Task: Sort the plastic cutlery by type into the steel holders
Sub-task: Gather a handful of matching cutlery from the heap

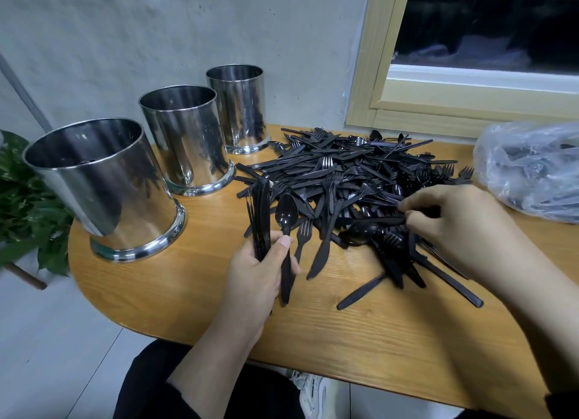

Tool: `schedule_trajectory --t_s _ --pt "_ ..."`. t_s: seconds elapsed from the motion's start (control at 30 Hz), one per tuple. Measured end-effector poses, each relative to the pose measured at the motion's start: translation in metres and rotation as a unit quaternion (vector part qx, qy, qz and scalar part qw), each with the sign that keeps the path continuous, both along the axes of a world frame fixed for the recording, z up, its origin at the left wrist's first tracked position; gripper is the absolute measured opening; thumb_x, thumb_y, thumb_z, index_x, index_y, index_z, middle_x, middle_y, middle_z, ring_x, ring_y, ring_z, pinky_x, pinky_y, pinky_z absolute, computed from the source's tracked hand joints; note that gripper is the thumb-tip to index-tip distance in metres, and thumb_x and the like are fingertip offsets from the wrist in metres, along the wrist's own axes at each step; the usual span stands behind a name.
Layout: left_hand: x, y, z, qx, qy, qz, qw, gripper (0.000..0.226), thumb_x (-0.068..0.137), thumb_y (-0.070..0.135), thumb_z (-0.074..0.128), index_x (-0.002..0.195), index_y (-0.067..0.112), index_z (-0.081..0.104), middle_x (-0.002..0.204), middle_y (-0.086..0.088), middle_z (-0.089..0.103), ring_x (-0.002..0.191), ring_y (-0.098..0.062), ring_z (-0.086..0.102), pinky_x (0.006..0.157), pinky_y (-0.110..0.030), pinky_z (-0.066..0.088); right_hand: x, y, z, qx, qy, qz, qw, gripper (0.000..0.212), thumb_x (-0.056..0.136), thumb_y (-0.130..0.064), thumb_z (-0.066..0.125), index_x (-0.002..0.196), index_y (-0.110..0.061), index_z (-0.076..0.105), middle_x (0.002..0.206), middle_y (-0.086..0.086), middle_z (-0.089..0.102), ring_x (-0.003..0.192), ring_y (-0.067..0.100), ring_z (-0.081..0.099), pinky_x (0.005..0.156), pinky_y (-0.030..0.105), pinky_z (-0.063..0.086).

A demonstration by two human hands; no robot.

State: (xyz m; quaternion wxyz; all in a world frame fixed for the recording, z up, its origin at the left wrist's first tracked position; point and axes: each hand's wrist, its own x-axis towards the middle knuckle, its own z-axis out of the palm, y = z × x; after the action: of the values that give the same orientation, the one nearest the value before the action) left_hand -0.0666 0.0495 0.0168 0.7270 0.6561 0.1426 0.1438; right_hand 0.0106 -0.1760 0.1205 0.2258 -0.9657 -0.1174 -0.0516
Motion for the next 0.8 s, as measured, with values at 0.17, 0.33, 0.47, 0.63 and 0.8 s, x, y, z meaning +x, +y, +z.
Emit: schedule_trajectory --t_s 0.17,0.33,0.47,0.63,0.8 --pt "0.001 0.000 0.001 -0.004 0.006 0.007 1.000 0.014 0.105 0.019 0.054 0.106 0.010 0.064 0.068 -0.008 0.068 0.049 -0.014 0.038 0.047 -0.026 0.033 -0.010 -0.022 -0.006 0.051 -0.066 -0.012 0.996 0.017 0.090 -0.019 0.068 0.102 -0.027 0.076 0.096 -0.009 0.065 0.088 0.016 0.062 0.074 0.028 0.041" --pt "0.001 -0.001 0.002 -0.005 0.003 0.007 1.000 0.014 0.106 0.019 0.054 0.105 0.008 0.063 0.069 -0.010 0.068 0.049 -0.015 0.037 0.047 -0.029 0.031 -0.011 -0.030 -0.015 0.076 -0.117 -0.019 0.990 0.013 0.090 -0.014 0.071 0.096 -0.023 0.077 0.097 -0.007 0.065 0.088 0.007 0.058 0.073 0.021 0.039" --pt "0.001 -0.002 0.002 -0.001 0.009 0.008 1.000 0.014 0.105 0.019 0.054 0.107 0.009 0.064 0.069 -0.010 0.068 0.047 -0.013 0.038 0.046 -0.026 0.032 -0.015 -0.032 -0.016 0.124 -0.132 0.013 0.983 0.017 0.090 -0.010 0.070 0.093 -0.026 0.077 0.096 -0.014 0.065 0.089 -0.012 0.057 0.072 -0.002 0.035" --pt "-0.001 -0.011 0.006 -0.017 0.013 0.008 1.000 0.014 0.104 0.020 0.056 0.108 0.011 0.066 0.070 -0.008 0.069 0.051 -0.015 0.038 0.049 -0.029 0.032 -0.027 -0.021 -0.023 0.205 -0.216 0.016 0.954 0.025 0.088 -0.002 0.071 0.096 -0.025 0.075 0.095 -0.011 0.064 0.088 -0.004 0.058 0.074 -0.001 0.035" --pt "-0.003 -0.045 0.009 -0.075 0.024 0.016 0.997 0.012 0.103 0.020 0.059 0.101 0.014 0.069 0.070 -0.004 0.069 0.047 -0.011 0.040 0.047 -0.029 0.031 -0.050 0.016 -0.057 0.232 -0.288 0.060 0.927 0.020 0.089 0.000 0.068 0.106 -0.007 0.076 0.098 0.000 0.063 0.085 -0.002 0.055 0.080 0.003 0.038"
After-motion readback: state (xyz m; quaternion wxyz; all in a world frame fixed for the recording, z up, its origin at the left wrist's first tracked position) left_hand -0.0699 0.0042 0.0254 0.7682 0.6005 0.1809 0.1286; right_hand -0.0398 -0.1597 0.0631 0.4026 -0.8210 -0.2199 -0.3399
